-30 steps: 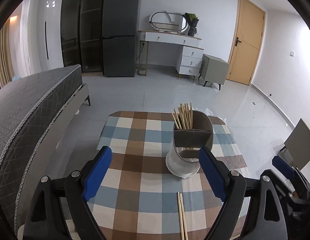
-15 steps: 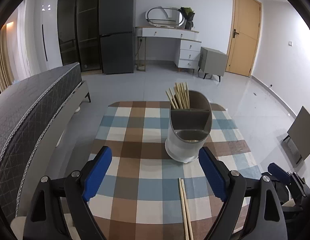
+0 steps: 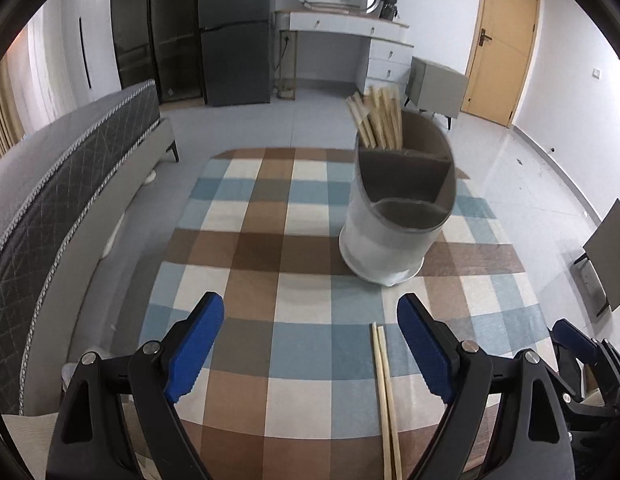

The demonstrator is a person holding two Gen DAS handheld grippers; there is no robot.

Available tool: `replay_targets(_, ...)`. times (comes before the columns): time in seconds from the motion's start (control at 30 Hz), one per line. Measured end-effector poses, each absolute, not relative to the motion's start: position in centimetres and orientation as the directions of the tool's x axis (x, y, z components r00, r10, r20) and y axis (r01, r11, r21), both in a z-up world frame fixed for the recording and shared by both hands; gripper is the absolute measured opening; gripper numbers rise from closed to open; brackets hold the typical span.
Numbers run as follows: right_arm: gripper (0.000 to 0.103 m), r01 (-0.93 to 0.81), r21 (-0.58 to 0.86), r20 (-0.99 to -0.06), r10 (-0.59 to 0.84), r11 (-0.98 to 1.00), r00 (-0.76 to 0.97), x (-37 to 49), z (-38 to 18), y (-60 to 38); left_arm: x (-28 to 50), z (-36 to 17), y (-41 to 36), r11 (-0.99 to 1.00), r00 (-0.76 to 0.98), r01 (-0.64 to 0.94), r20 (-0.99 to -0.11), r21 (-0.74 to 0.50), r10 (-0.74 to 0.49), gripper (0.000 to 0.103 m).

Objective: Organize utensils
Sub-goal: 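Withdraw the open right tool from the holder toward the last chopsticks, then lower the right tool and pinch one of the last chopsticks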

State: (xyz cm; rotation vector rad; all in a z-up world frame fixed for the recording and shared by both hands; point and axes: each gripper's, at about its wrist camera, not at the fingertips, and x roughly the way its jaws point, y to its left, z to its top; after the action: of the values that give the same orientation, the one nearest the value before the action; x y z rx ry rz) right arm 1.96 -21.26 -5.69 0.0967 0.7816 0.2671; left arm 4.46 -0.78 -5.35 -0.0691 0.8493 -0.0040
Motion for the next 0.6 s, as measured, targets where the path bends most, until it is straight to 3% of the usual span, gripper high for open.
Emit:
replay_targets(0.5, 0.084, -0.226, 0.149, -0.825, 0.247, 0.963, 0.508, 5.4, -11.0, -17.5, 7.1, -8.4, 2.7, 0.983, 0.546, -0.155, -0.838, -0.1, 0.0, 0.085)
replay_targets(0.6, 0.076, -0.251, 0.133, -0.856, 0.238, 0.959, 0.458, 6.1, -12.5, -16.2, 7.5, -8.8, 3.3, 0.977, 0.525, -0.179, -0.851, -0.119, -0.007, 0.085)
